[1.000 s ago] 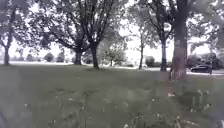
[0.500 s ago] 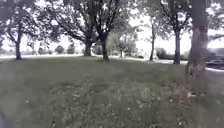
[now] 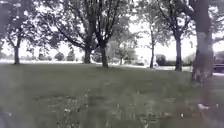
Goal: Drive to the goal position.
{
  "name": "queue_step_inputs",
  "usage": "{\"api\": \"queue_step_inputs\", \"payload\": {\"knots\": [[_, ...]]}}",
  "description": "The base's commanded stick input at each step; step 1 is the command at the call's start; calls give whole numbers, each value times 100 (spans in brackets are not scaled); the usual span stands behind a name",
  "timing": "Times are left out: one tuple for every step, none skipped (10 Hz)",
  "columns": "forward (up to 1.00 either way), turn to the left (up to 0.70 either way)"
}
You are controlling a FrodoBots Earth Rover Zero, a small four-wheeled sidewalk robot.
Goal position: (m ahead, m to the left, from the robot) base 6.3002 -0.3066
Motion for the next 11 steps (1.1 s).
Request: {"api": "queue_step_inputs", "payload": {"knots": [[70,0],[70,0],[70,0],[70,0],[70,0],[70,0],[70,0],[70,0],[70,0],[70,0],[70,0]]}}
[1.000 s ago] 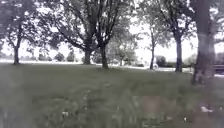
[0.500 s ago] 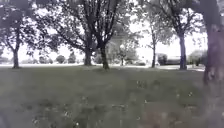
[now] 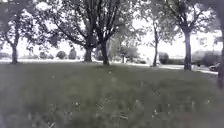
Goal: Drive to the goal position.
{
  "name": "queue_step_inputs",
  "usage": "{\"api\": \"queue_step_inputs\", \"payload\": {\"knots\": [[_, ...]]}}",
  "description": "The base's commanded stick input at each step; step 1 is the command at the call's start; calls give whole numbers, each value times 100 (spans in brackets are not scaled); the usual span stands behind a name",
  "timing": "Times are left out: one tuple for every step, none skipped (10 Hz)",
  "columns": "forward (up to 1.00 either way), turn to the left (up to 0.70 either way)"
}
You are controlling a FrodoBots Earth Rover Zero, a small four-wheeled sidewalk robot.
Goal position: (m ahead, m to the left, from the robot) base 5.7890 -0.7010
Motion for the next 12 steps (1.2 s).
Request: {"api": "queue_step_inputs", "payload": {"knots": [[70,0],[70,0],[70,-2],[70,-9],[70,-16],[70,-23],[70,-30],[70,-35],[70,-35],[70,-35],[70,-35],[70,-35]]}}
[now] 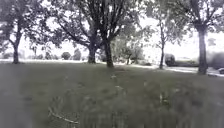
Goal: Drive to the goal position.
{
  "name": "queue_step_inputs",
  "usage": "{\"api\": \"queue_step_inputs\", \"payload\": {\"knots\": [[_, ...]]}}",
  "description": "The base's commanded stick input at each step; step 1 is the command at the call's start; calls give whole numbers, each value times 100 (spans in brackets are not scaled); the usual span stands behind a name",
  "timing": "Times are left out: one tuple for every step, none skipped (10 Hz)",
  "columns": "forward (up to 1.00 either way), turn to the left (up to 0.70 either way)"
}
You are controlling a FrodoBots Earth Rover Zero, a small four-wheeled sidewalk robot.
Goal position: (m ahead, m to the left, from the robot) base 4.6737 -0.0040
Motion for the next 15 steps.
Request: {"api": "queue_step_inputs", "payload": {"knots": [[70,-35],[70,-35],[70,-35],[70,-35],[70,-35],[70,-35],[70,-35],[70,-35],[70,-35],[70,-35],[70,-35],[70,-30],[70,-24],[70,-18],[70,-12]]}}
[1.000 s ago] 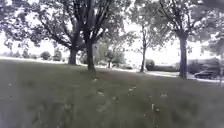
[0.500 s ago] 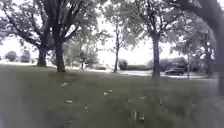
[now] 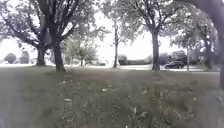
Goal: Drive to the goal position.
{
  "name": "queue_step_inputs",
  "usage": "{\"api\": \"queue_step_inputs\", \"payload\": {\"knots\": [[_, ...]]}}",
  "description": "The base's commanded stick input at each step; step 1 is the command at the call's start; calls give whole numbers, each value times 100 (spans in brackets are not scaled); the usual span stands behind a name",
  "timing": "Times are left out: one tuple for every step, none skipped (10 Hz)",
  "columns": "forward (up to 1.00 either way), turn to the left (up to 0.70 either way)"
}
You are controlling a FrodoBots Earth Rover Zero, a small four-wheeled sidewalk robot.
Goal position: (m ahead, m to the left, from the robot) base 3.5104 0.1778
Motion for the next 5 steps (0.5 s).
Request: {"api": "queue_step_inputs", "payload": {"knots": [[70,-5],[70,0],[70,0],[70,0],[70,0]]}}
